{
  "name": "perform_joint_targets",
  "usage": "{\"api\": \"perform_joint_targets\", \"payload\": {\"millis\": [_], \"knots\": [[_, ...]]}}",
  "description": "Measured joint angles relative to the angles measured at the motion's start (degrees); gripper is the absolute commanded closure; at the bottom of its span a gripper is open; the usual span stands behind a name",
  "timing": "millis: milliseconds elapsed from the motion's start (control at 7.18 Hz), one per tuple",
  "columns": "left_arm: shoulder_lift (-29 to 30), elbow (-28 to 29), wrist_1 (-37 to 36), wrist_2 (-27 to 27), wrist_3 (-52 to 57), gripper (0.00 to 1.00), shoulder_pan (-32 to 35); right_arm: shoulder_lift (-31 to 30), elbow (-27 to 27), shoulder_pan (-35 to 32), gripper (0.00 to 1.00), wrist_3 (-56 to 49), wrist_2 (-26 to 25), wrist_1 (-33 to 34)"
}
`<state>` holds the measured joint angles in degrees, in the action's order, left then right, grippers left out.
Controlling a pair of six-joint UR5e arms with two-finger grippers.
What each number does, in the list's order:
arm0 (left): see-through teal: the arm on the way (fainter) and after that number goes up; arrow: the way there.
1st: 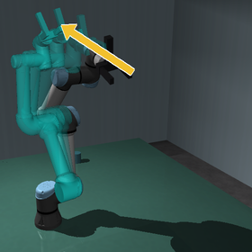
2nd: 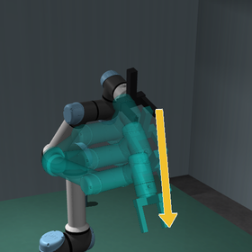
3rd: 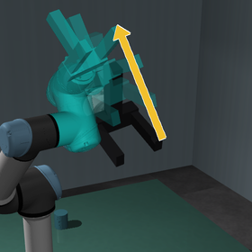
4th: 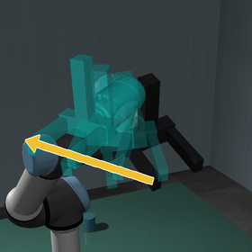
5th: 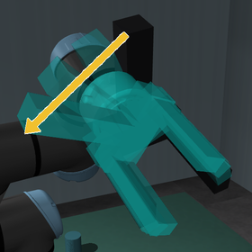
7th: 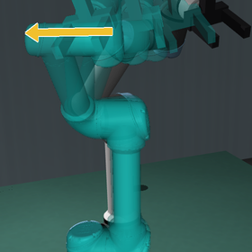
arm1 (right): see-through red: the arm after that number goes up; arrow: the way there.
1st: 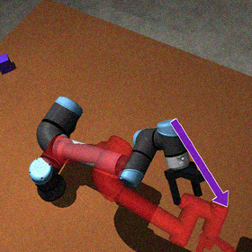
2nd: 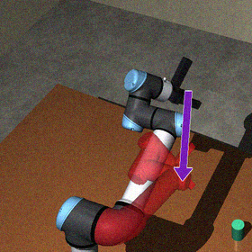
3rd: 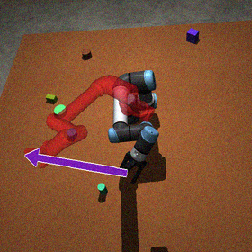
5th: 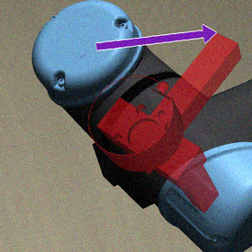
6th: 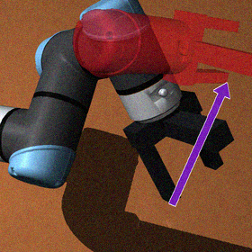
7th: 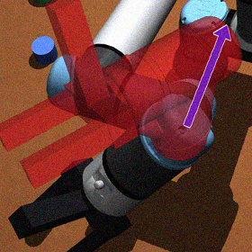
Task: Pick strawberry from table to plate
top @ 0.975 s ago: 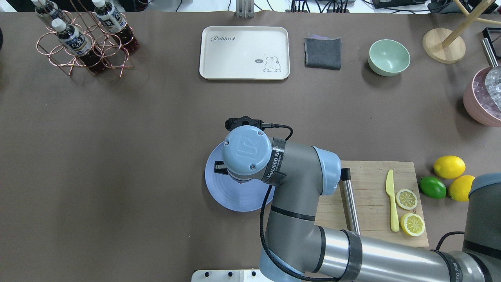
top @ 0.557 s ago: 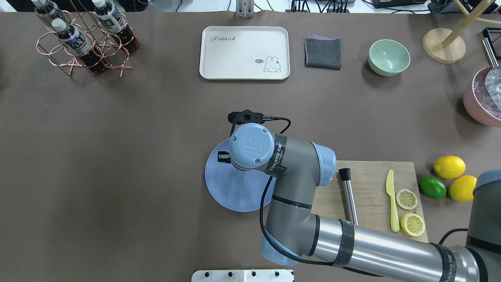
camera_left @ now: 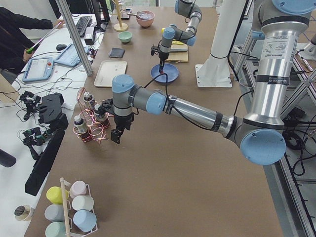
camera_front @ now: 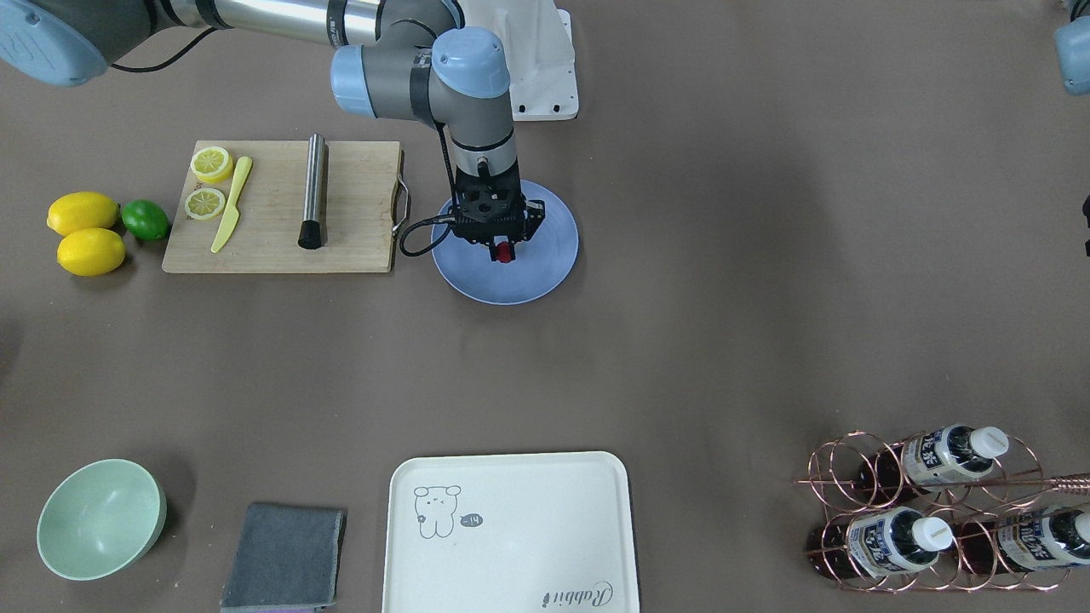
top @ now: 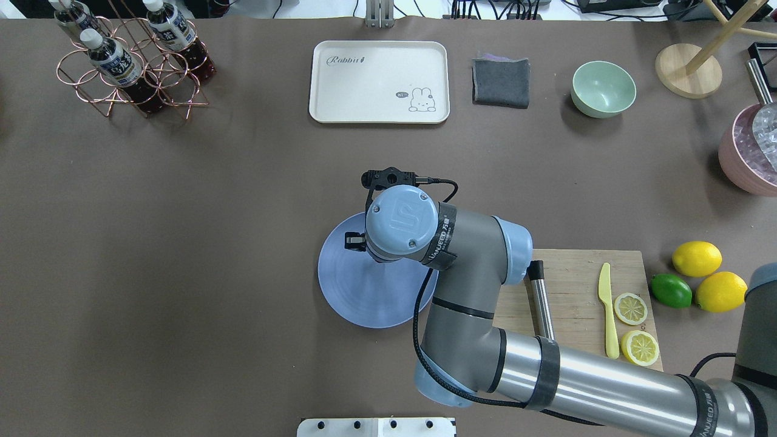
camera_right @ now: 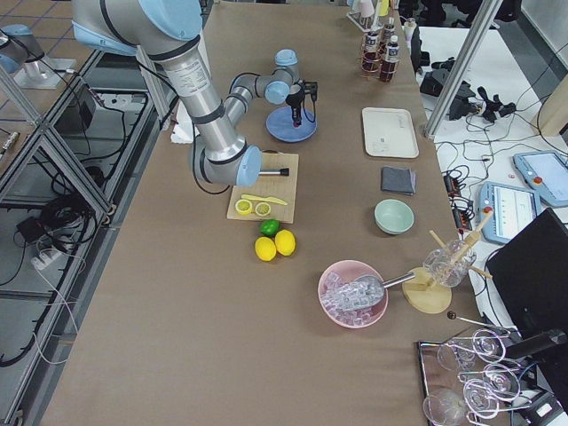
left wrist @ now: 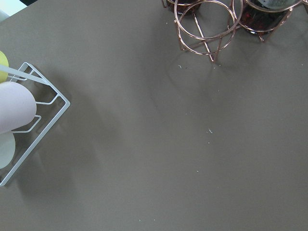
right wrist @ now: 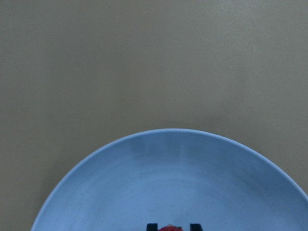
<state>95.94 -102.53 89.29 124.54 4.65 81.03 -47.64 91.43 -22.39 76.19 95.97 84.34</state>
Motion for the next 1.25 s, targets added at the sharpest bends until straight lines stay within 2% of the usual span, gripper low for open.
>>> {"api": "perform_joint_targets", "payload": {"millis": [278, 557, 696, 835, 1253], "knots": [[0.0, 0.1, 0.0, 0.0, 0.0, 0.02, 0.0, -0.6, 2.4, 0.9, 1.0, 0.2, -0.1, 3.4], [0.0, 0.1, 0.0, -0.1, 0.0, 0.02, -0.1, -0.7, 1.8, 1.4, 1.0, 0.2, -0.4, 3.7], [0.0, 0.2, 0.0, -0.1, -0.1, 0.02, -0.1, -0.7, 1.2, 1.5, 0.7, 0.2, -0.4, 3.7], [0.2, 0.4, 0.0, -0.1, -0.1, 0.02, -0.1, -0.6, 1.0, 1.5, 0.01, 0.2, -0.4, 3.6], [0.6, 1.0, 0.0, -0.1, -0.1, 0.02, -0.1, -0.6, 1.6, 1.2, 0.0, 0.7, -0.5, 3.6]]}}
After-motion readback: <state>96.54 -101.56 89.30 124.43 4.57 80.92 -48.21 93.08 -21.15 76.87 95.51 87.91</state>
